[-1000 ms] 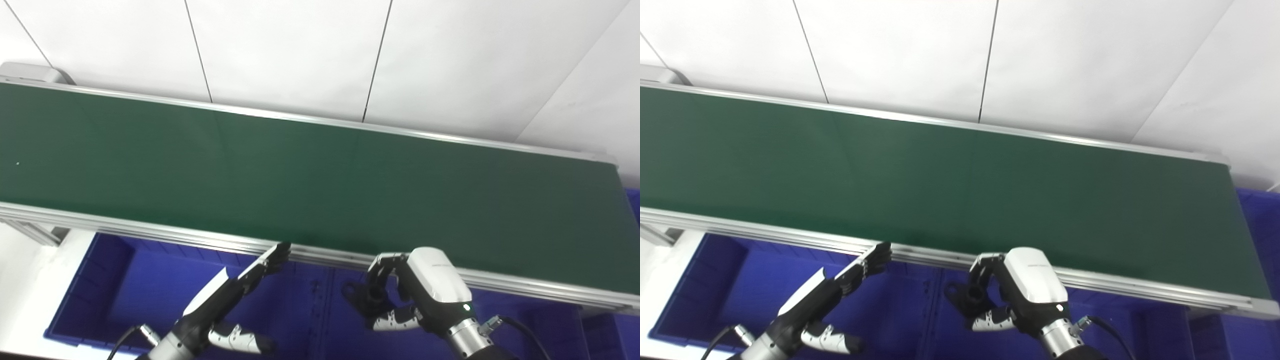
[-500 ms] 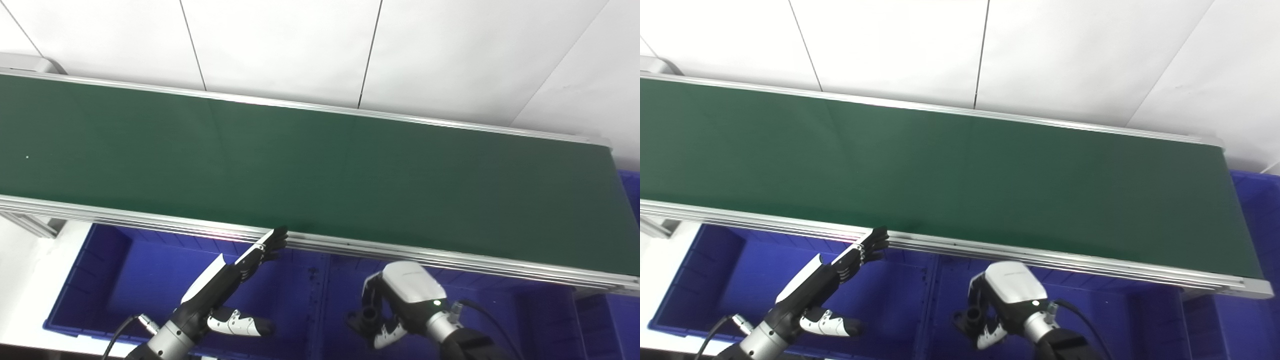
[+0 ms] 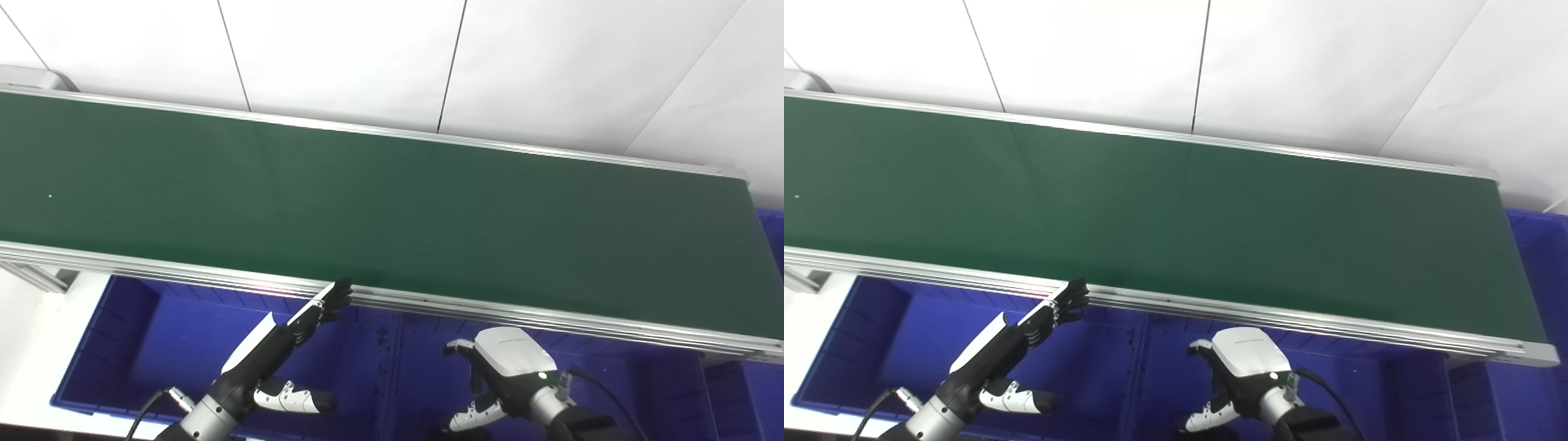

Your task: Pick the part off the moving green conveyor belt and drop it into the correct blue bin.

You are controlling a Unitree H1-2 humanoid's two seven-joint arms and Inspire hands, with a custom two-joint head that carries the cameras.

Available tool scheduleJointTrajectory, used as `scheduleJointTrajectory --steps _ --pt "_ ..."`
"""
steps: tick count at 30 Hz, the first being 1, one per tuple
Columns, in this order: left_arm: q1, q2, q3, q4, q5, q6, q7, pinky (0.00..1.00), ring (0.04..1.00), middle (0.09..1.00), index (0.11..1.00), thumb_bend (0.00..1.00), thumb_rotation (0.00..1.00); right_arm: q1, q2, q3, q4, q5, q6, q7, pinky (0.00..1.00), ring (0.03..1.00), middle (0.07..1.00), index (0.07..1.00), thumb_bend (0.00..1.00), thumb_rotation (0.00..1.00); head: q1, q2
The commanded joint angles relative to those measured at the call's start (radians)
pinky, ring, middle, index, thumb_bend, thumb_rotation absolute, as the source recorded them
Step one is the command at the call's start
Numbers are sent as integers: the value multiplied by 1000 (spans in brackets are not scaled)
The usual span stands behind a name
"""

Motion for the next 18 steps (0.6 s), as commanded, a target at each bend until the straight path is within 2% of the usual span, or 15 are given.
scheduleJointTrajectory --steps 1,3,4,6,8,10,12,15,18 --pt "4 4 4 -34 -11 -5 -1 916 958 985 984 826 609 36 23 -30 -82 39 14 -45 253 372 512 833 645 502 1 -1" --pt "4 2 5 -31 -13 -3 0 916 960 986 982 827 605 86 50 -67 -122 102 15 -83 376 523 661 833 659 465 9 -5" --pt "4 1 6 -29 -11 -5 2 916 960 986 982 827 605 112 64 -89 -135 151 11 -110 376 523 661 833 659 465 11 -8" --pt "6 -3 8 -25 -5 -8 7 918 959 985 981 833 609 165 87 -136 -148 282 -10 -167 514 648 746 837 667 416 14 -11" --pt "6 -6 10 -18 4 -16 13 936 970 991 987 822 610 211 95 -171 -141 400 -68 -245 612 730 800 843 676 399 13 -15" --pt "5 -8 13 -14 14 -20 18 940 973 994 991 817 617 252 102 -194 -123 510 -135 -321 660 765 820 853 678 372 11 -17" --pt "3 -9 14 -10 14 -20 18 952 985 1000 999 803 618 285 117 -205 -119 586 -162 -370 681 785 838 884 679 413 11 -20" --pt "1 -11 18 -2 12 -29 20 952 988 1000 1000 796 615 321 138 -209 -105 677 -197 -428 684 787 844 891 685 436 14 -24" --pt "-2 -15 22 10 6 -38 21 947 987 1000 1000 791 608 337 155 -200 -84 723 -223 -467 704 807 856 911 693 476 9 -27"
